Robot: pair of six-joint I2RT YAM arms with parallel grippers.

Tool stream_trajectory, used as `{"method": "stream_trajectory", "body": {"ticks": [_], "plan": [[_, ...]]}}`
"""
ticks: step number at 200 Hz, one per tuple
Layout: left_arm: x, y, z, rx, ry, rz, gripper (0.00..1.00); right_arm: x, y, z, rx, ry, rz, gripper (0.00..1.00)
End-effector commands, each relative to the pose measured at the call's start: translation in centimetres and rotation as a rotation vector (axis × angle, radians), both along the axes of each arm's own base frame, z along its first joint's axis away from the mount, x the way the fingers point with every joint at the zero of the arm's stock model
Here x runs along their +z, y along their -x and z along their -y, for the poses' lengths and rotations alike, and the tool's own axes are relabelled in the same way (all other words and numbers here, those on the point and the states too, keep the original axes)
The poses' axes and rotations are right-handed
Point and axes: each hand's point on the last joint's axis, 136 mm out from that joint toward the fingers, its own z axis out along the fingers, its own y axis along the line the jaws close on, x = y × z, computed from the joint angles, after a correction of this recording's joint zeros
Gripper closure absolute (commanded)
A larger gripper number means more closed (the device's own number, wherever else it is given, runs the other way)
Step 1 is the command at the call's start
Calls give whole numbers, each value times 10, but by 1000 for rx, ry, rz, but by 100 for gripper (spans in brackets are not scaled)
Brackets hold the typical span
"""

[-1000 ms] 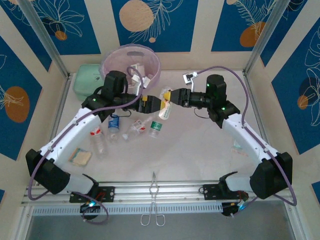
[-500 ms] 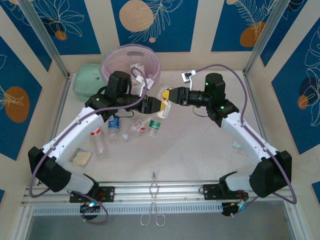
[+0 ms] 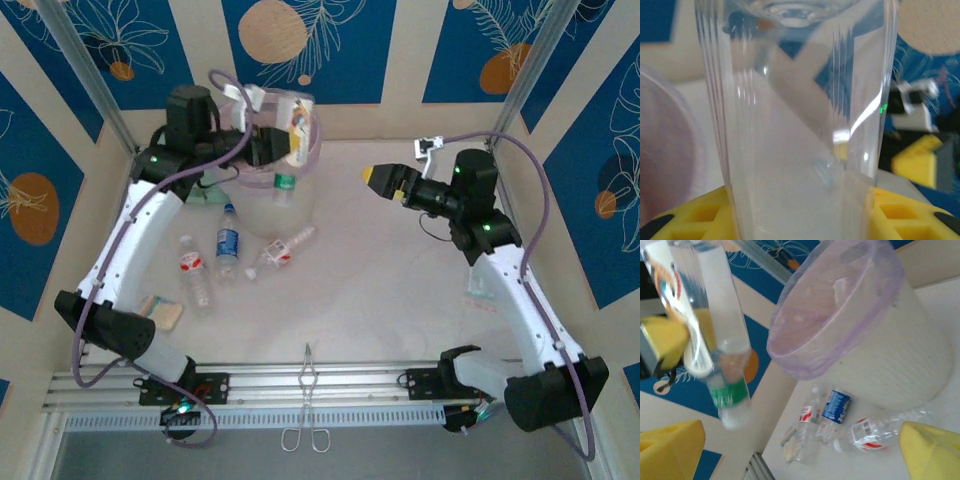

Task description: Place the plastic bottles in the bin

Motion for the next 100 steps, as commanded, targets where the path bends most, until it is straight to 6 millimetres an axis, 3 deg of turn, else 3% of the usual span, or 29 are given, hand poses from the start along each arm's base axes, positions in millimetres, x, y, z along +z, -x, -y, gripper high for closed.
{"method": "stream_trajectory", "body": {"ticks": [1, 45, 69, 100], "plan": [[3, -47, -24, 147, -59, 64, 74, -35, 4, 25, -124, 90, -101, 1], [-5, -123, -60, 395, -92, 115, 96, -51, 15, 42, -196, 125, -142, 1], [-21, -150, -55, 420, -62, 62, 98, -55, 16, 44, -206, 141, -158, 1], [-57, -164, -47, 434, -130, 10, 98, -54, 17, 45, -207, 150, -145, 0]]}}
